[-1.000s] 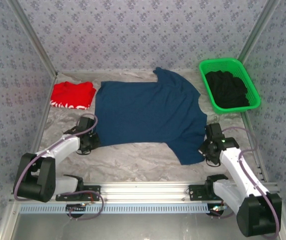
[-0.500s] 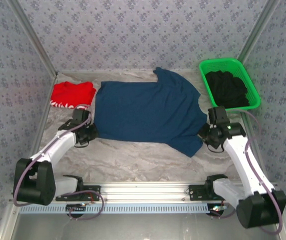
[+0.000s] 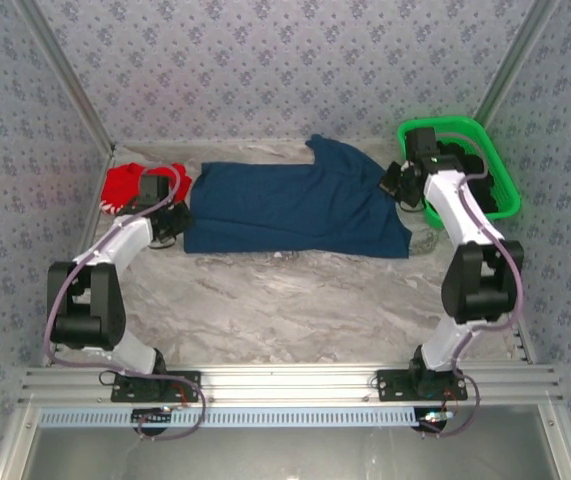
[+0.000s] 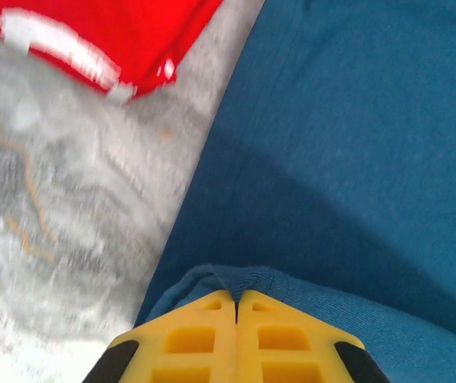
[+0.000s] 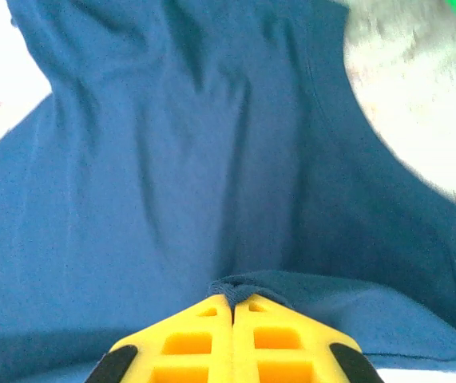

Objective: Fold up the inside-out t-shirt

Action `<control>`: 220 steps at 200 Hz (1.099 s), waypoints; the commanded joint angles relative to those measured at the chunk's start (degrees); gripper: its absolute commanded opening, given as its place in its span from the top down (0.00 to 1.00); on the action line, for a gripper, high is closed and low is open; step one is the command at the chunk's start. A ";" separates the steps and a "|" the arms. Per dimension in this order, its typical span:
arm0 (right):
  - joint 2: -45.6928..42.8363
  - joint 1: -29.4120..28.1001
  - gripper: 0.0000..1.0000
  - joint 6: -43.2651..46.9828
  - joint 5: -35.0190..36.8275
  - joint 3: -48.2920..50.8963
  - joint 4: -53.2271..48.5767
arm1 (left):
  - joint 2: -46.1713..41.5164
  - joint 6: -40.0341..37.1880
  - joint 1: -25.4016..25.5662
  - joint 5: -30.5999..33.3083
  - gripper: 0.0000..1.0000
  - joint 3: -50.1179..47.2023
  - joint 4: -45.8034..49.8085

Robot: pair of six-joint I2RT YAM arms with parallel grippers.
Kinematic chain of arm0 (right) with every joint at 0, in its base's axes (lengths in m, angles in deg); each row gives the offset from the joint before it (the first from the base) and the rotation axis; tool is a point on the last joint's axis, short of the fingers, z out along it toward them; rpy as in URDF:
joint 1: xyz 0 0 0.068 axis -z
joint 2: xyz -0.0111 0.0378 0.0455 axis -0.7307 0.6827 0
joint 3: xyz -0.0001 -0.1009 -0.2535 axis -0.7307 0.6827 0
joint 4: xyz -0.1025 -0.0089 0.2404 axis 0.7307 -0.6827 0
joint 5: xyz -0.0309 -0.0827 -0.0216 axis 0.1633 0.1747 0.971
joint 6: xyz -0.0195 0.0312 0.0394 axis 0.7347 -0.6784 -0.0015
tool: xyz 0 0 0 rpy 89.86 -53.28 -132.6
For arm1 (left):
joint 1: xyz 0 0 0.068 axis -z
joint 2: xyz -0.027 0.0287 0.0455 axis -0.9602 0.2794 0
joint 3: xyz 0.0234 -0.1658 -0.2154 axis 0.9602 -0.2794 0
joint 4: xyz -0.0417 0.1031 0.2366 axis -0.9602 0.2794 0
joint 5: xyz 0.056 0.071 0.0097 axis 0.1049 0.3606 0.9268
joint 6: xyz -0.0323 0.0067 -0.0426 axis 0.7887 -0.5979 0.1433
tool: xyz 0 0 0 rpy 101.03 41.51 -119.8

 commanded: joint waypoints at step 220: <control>39.38 1.66 0.76 2.94 -4.05 -41.32 0.71 | 22.02 -4.04 -0.41 1.71 1.00 15.53 -1.19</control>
